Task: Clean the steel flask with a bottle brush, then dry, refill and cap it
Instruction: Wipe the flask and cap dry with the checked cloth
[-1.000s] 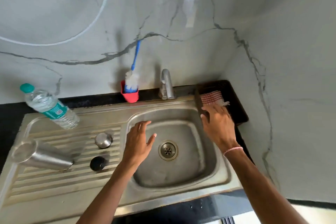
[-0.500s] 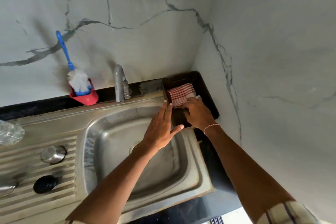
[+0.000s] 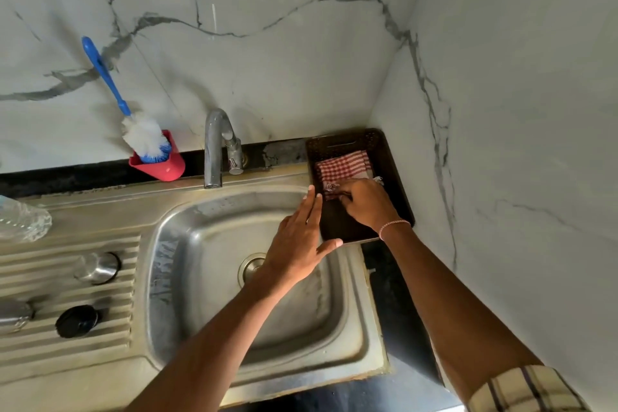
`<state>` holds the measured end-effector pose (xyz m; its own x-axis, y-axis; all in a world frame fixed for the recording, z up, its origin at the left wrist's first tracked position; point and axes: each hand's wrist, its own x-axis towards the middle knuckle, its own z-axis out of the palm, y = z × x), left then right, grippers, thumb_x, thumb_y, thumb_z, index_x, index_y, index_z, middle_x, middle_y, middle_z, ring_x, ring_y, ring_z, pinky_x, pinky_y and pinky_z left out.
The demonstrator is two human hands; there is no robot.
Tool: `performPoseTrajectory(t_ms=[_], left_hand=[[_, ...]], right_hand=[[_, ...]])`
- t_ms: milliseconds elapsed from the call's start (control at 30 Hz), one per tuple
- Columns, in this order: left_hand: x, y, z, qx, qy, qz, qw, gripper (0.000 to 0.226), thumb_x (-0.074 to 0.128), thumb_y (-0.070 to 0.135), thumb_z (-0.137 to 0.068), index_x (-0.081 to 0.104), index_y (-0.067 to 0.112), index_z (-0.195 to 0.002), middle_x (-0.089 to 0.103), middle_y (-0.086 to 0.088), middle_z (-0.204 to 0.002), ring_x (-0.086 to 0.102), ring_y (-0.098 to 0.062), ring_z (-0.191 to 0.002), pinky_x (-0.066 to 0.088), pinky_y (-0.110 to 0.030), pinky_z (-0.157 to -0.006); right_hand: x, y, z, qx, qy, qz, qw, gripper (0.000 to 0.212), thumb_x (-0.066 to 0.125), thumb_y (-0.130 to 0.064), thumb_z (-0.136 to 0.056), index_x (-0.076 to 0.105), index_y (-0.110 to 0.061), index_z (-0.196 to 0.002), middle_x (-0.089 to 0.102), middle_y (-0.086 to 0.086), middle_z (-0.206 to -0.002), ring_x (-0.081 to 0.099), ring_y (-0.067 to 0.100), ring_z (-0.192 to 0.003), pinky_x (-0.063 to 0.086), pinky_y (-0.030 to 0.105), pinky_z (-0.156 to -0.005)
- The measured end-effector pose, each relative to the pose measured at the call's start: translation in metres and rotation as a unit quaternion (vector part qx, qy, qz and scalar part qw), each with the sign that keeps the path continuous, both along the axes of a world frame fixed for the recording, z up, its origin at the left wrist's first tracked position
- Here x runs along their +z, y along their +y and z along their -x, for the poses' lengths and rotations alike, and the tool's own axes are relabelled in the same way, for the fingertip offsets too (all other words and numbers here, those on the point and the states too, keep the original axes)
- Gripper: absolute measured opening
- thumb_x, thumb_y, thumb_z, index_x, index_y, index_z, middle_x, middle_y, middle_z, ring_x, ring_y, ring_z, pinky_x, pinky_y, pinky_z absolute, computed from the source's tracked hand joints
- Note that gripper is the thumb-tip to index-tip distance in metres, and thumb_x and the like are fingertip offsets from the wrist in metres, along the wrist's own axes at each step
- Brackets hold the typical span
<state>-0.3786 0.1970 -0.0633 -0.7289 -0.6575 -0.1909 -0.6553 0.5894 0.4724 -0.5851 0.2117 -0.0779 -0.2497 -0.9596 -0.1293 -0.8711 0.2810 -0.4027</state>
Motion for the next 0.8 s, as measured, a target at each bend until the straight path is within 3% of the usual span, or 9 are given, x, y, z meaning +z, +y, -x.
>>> performPoseTrajectory(t_ms=[167, 233, 400, 467, 633, 800], left_hand=[[0.006, -0.001, 0.0, -0.001, -0.015, -0.019, 1.0, 0.1, 0.049, 0.066, -0.098, -0.003, 0.014, -0.166, -0.016, -0.003, -0.173, 0.005, -0.019, -0.161, 0.025, -0.042, -0.124], [0.009, -0.002, 0.0, 0.0, -0.015, -0.029, 0.999, 0.099, 0.05, 0.065, -0.098, -0.003, 0.015, -0.166, -0.016, -0.001, -0.173, 0.002, -0.018, -0.161, 0.023, -0.043, -0.125], [0.02, -0.006, -0.005, 0.025, 0.03, -0.034, 0.999, 0.089, 0.053, 0.056, -0.102, 0.007, 0.016, -0.166, -0.004, 0.0, -0.175, 0.004, -0.017, -0.161, 0.02, -0.041, -0.127], [0.027, -0.007, -0.006, 0.039, 0.052, -0.034, 0.997, 0.085, 0.053, 0.053, -0.103, 0.01, 0.017, -0.166, 0.001, 0.001, -0.175, 0.007, -0.017, -0.16, 0.019, -0.039, -0.126], [0.049, -0.004, -0.015, 0.059, 0.115, -0.066, 0.989, 0.075, 0.054, 0.045, -0.105, 0.017, 0.022, -0.165, 0.013, 0.002, -0.173, 0.012, -0.015, -0.159, 0.019, -0.037, -0.129], [0.076, 0.004, -0.027, 0.068, 0.185, -0.102, 0.975, 0.071, 0.061, 0.039, -0.102, 0.027, 0.022, -0.163, 0.031, 0.001, -0.167, 0.03, -0.016, -0.153, 0.028, -0.035, -0.125]], right_hand=[[0.007, -0.003, 0.006, -0.052, -0.034, 0.059, 0.996, 0.021, 0.077, -0.022, -0.089, 0.078, -0.024, -0.11, 0.075, -0.002, -0.112, 0.069, 0.02, -0.105, 0.058, 0.038, -0.093], [0.013, -0.005, 0.007, -0.089, -0.049, 0.093, 0.99, 0.025, 0.083, -0.023, -0.083, 0.079, -0.021, -0.107, 0.076, -0.002, -0.112, 0.07, 0.018, -0.105, 0.058, 0.032, -0.092], [0.031, -0.003, 0.005, -0.16, -0.061, 0.177, 0.969, 0.02, 0.083, -0.021, -0.083, 0.079, -0.02, -0.103, 0.076, -0.001, -0.112, 0.073, 0.014, -0.097, 0.06, 0.021, -0.075], [0.042, 0.001, 0.003, -0.174, -0.058, 0.206, 0.961, 0.015, 0.081, -0.02, -0.084, 0.079, -0.02, -0.099, 0.077, -0.004, -0.106, 0.073, 0.012, -0.089, 0.061, 0.023, -0.07], [0.086, 0.02, -0.008, -0.197, -0.067, 0.243, 0.947, 0.018, 0.082, -0.023, -0.085, 0.074, -0.021, -0.1, 0.076, -0.002, -0.104, 0.072, 0.016, -0.093, 0.062, 0.029, -0.072], [0.158, 0.054, -0.028, -0.206, -0.101, 0.248, 0.941, 0.024, 0.075, -0.023, -0.089, 0.062, -0.028, -0.108, 0.071, -0.006, -0.111, 0.067, 0.014, -0.102, 0.058, 0.029, -0.081]])
